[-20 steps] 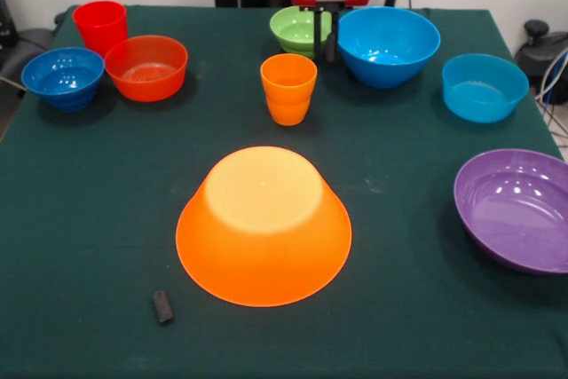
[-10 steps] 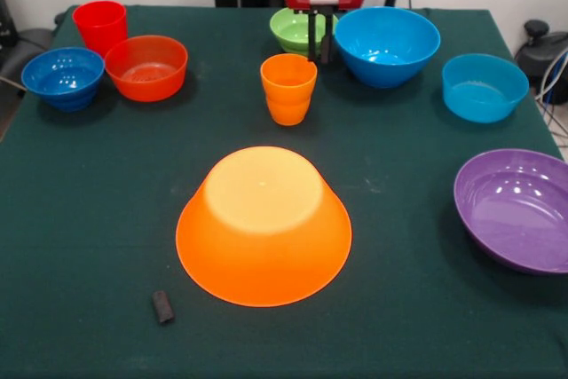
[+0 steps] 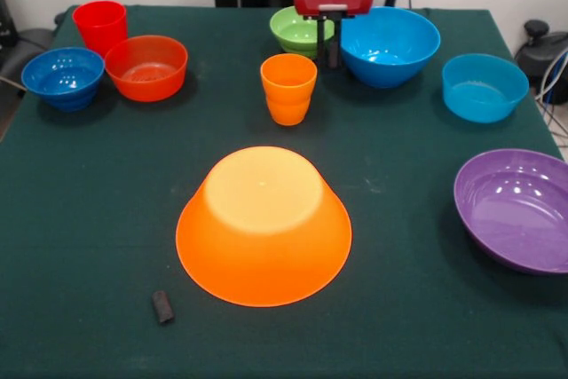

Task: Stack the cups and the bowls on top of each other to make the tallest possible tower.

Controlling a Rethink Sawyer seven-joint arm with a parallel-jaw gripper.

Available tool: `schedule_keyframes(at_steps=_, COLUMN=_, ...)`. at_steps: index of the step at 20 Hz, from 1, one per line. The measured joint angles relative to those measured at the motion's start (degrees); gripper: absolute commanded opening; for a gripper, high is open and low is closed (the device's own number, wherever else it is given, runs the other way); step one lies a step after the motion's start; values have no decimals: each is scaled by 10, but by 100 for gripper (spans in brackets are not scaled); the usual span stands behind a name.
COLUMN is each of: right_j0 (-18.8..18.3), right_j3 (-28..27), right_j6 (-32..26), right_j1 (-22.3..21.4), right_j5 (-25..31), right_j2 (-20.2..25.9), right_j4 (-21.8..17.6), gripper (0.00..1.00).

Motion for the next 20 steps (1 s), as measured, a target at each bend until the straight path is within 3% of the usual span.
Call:
schedule_keyframes(at_steps=8, right_j0=-5, right_j3=0, right_j6=0, right_j1=3, right_j5=-8, right_j2=1, right_j4=-1, gripper=0)
schedule_keyframes(at_steps=15, right_j0=-44, right_j3=0, right_j6=0, right_j1=7, right_j5=-8, right_j2=13, right_j4=-18, gripper=0)
schedule_keyframes(at_steps=20, right_j0=-53, right_j3=1, right_j6=0, right_j1=7, right_j5=-9, right_j2=16, right_j4=-23, gripper=0)
